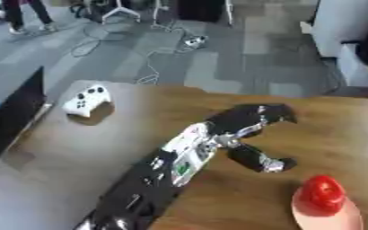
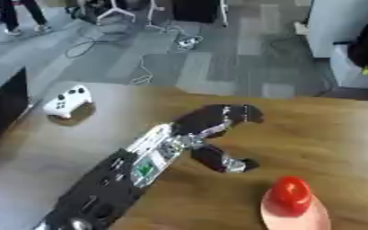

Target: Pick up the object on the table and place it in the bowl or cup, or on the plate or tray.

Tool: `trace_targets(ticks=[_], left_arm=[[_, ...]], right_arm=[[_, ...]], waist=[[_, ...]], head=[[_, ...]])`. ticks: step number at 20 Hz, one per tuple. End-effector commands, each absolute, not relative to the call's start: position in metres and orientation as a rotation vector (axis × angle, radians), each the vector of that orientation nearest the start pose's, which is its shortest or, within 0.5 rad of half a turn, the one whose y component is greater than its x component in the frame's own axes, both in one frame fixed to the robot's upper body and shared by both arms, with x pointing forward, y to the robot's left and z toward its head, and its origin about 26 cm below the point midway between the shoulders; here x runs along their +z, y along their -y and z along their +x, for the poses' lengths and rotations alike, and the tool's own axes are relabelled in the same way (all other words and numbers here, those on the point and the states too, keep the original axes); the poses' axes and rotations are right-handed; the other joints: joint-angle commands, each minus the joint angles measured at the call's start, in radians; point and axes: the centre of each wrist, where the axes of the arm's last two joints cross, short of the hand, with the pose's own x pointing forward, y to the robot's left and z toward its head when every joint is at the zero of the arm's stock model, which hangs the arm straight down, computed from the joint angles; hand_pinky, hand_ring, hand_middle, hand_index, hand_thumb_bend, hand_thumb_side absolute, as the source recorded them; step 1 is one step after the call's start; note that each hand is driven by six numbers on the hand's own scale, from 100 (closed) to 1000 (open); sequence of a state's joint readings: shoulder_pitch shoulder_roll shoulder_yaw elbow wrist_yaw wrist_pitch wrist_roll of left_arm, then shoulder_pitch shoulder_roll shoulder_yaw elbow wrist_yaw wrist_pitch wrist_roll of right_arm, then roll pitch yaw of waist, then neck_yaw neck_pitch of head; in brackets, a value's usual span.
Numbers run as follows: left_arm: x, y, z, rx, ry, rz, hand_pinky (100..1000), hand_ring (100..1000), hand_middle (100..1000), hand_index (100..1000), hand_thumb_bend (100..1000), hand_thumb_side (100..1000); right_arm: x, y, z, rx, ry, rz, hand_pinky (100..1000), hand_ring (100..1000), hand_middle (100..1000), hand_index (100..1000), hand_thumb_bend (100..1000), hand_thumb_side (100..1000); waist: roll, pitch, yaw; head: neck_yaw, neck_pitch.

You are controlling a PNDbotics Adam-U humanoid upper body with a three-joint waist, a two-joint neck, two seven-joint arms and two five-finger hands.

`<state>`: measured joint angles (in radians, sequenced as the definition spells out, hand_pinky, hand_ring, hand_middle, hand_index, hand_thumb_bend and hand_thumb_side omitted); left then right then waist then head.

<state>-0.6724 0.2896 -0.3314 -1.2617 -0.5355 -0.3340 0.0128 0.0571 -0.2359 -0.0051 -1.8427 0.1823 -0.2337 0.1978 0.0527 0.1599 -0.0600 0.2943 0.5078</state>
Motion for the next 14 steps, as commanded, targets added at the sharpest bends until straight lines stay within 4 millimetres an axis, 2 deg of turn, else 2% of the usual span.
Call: trace_targets(ticks=[1,5,8,11,14], left_arm=[[0.100,-0.189,0.407,-0.883,2.142,0.246,571,787,868,929,100,965],[0.048,-0.179,0.376,-0.577,2.087,0.009,601,787,872,932,100,1000],[0.011,-0.160,0.350,-0.399,2.011,-0.122,602,792,880,935,120,1000],[-0.011,-0.145,0.331,-0.278,1.987,-0.203,583,794,886,936,133,1000],[-0.022,-0.135,0.320,-0.199,1.985,-0.245,529,774,885,933,142,1000]], right_arm=[[0.065,0.284,0.265,0.590,1.943,-0.167,599,712,602,982,100,965],[0.069,0.277,0.276,0.590,1.953,-0.111,606,740,632,998,100,961],[0.069,0.273,0.283,0.570,1.952,-0.096,626,770,662,1000,100,975],[0.069,0.266,0.290,0.547,1.960,-0.078,634,777,672,1000,100,986],[0.073,0.259,0.296,0.523,1.981,-0.051,615,743,646,1000,100,997]], waist=[[0.000,-0.014,0.021],[0.008,-0.016,0.088],[0.007,-0.014,0.136],[-0.006,-0.011,0.169],[-0.018,-0.006,0.188]], head=[[-0.015,-0.024],[-0.022,-0.046],[-0.025,-0.069],[-0.030,-0.103],[-0.025,-0.140]])
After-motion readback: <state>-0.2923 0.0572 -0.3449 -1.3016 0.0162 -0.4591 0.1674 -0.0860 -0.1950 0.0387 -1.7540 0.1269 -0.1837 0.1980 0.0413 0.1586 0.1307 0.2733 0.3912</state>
